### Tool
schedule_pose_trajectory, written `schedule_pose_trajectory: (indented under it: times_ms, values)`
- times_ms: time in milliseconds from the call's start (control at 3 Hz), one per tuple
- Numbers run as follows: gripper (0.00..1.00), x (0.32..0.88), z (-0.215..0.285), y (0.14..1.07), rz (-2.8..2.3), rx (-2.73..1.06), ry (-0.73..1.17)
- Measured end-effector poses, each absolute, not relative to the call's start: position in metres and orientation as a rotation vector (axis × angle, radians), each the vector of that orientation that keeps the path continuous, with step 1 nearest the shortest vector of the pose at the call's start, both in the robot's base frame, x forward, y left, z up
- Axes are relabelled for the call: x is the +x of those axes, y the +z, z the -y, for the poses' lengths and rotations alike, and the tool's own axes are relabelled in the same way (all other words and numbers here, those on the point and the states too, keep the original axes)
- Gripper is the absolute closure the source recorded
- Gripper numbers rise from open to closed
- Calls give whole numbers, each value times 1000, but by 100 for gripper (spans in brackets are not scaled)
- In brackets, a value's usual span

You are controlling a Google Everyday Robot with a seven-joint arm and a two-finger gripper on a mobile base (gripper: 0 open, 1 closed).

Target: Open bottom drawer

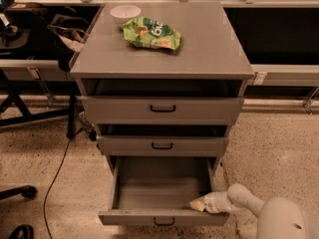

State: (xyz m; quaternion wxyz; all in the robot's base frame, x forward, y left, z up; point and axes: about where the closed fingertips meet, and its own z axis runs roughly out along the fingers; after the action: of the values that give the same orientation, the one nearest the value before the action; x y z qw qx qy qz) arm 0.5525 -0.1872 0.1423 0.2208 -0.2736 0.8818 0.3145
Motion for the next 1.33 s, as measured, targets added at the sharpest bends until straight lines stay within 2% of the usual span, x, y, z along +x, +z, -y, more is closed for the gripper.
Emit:
schedule_pose_trajectory:
  times_ms: [333,667,1000,1333]
  values:
    - [100,550,189,180,-2383,-717,873]
    - [100,553,198,270,-2255,-601,851]
    - [98,546,197,278,-2245,-591,862]
    - [76,546,197,278,-2245,-591,863]
